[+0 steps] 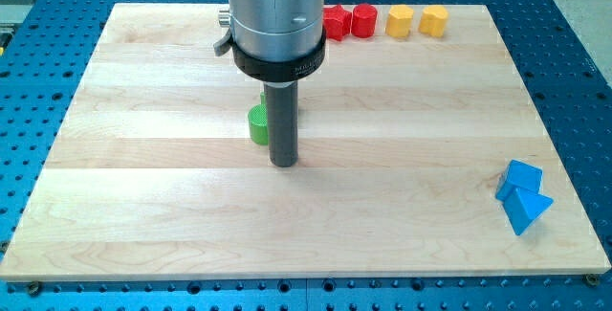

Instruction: Move your arm bottom right to the green circle

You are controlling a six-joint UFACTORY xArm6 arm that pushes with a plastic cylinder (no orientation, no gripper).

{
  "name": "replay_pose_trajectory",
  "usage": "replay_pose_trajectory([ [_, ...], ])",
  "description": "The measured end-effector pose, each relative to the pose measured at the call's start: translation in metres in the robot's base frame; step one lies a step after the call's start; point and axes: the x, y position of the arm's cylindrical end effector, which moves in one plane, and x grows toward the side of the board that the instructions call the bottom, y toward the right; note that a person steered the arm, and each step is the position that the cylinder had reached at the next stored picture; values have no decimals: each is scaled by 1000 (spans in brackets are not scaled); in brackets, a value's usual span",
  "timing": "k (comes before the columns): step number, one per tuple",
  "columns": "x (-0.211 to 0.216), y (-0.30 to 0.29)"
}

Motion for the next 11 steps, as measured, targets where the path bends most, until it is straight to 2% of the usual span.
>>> replay_pose_trajectory([
  [3, 0, 19],
  [5, 18, 29],
  [6, 14, 49],
  [11, 5, 53],
])
